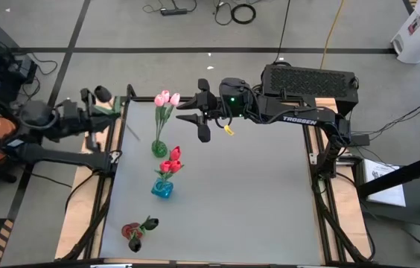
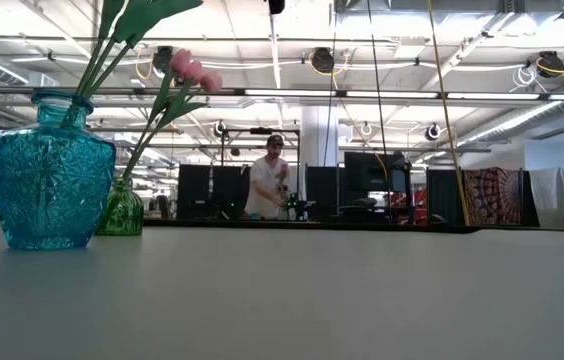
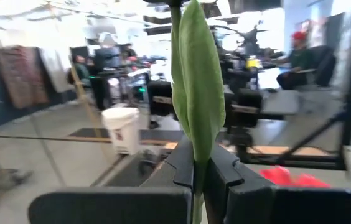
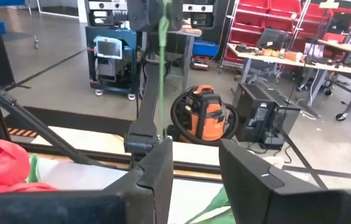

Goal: Sort flowers into vase by color
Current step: Put the black flower into the red vase

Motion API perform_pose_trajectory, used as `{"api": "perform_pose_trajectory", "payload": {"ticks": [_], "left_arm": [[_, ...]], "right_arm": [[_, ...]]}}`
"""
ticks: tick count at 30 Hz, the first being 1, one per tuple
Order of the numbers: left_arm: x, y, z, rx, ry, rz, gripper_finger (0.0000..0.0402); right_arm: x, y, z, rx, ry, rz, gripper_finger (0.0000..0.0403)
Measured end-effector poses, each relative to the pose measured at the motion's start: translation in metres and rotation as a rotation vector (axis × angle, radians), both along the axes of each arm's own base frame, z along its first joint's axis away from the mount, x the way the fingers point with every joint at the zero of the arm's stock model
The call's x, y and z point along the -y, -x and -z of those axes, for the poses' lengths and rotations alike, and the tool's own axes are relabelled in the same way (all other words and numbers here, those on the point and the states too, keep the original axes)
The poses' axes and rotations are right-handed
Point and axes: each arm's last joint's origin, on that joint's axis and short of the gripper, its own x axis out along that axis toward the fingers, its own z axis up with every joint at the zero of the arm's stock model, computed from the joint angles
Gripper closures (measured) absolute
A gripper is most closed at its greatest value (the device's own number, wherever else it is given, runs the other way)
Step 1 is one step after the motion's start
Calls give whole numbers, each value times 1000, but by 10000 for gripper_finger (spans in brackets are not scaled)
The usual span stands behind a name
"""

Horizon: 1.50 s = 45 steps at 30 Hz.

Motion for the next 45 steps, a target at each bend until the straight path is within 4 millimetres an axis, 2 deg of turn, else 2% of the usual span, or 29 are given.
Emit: {"api": "perform_pose_trajectory", "payload": {"ticks": [6, 12, 20, 27, 37, 45], "left_arm": [[4, 28, 13, -39, 59, 157, 391], [9, 41, 26, -127, 88, 315, 391], [16, 41, 31, -169, 102, 560, 391], [18, 31, 40, -158, 165, 633, 391], [20, 12, 84, -136, 110, 722, 391], [23, 16, 110, -144, 110, 815, 391]], "right_arm": [[0, 0, 1, -15, -3, 0, 282], [2, 1, 4, -45, 18, 78, 282], [7, 3, 12, -139, 78, 240, 282], [8, 5, 18, -211, 93, 262, 282], [7, 10, 23, -289, 114, 252, 282], [14, 17, 27, -366, 107, 266, 282]]}}
